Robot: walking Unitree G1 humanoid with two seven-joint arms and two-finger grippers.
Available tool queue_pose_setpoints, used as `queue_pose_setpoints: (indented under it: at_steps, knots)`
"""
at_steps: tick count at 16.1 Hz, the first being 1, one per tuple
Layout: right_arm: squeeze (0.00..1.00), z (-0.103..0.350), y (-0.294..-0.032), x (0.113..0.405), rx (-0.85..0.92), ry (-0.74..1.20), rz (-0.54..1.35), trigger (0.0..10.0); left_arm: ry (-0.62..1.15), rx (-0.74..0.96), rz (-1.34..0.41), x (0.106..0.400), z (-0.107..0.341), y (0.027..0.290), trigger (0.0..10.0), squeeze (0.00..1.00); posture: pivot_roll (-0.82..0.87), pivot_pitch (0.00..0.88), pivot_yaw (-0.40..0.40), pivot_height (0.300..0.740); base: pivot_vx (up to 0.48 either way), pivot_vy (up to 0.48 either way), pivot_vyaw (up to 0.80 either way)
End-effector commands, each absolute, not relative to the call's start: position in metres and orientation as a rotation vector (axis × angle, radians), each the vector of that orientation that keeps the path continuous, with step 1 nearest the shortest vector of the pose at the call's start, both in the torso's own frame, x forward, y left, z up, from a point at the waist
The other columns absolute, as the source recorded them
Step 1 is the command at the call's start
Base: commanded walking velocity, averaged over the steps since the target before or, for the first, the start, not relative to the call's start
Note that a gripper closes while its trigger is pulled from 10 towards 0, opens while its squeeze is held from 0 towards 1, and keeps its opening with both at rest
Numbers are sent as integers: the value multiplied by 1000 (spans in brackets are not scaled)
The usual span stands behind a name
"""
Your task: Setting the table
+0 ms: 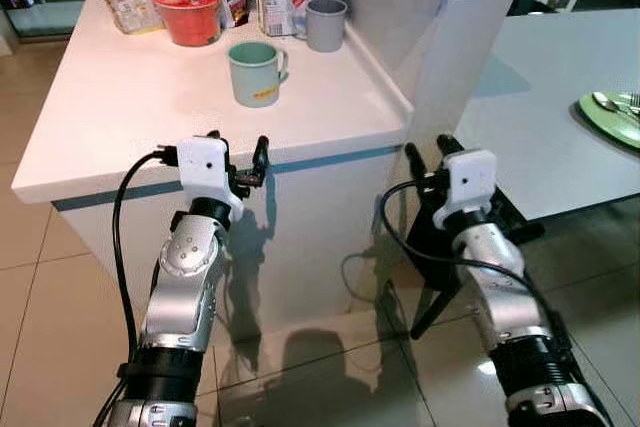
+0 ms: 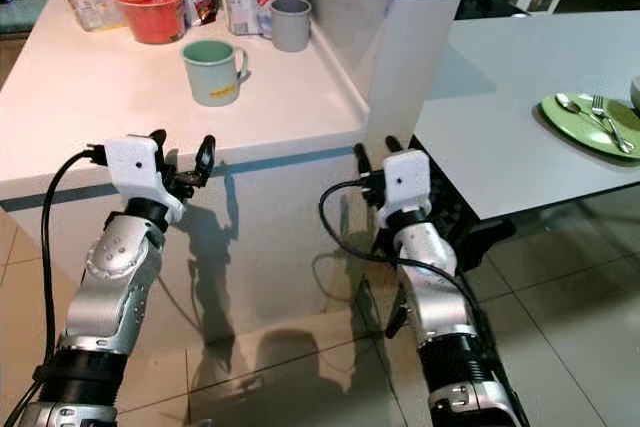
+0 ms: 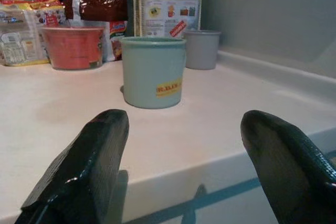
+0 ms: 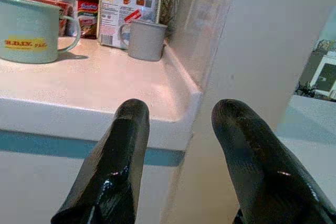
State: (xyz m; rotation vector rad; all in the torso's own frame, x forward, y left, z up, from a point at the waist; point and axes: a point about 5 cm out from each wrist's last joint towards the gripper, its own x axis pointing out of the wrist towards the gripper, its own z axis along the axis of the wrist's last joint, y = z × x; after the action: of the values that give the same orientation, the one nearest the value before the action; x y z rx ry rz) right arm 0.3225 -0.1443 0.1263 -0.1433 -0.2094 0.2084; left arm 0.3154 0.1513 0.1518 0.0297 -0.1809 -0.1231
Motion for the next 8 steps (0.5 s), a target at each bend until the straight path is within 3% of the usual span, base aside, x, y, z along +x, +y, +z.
queue_pose_setpoints:
  at_steps: [1,8]
  knots:
    - [0,121,-146,320,-152,-189,198,10000,-183,36,-129,317,152,150,10000,0,35,0,-26,740,0,0,0]
    - [0,113,-147,318,-154,-168,201,10000,-168,59,-115,319,147,155,10000,0,38,0,-34,740,0,0,0]
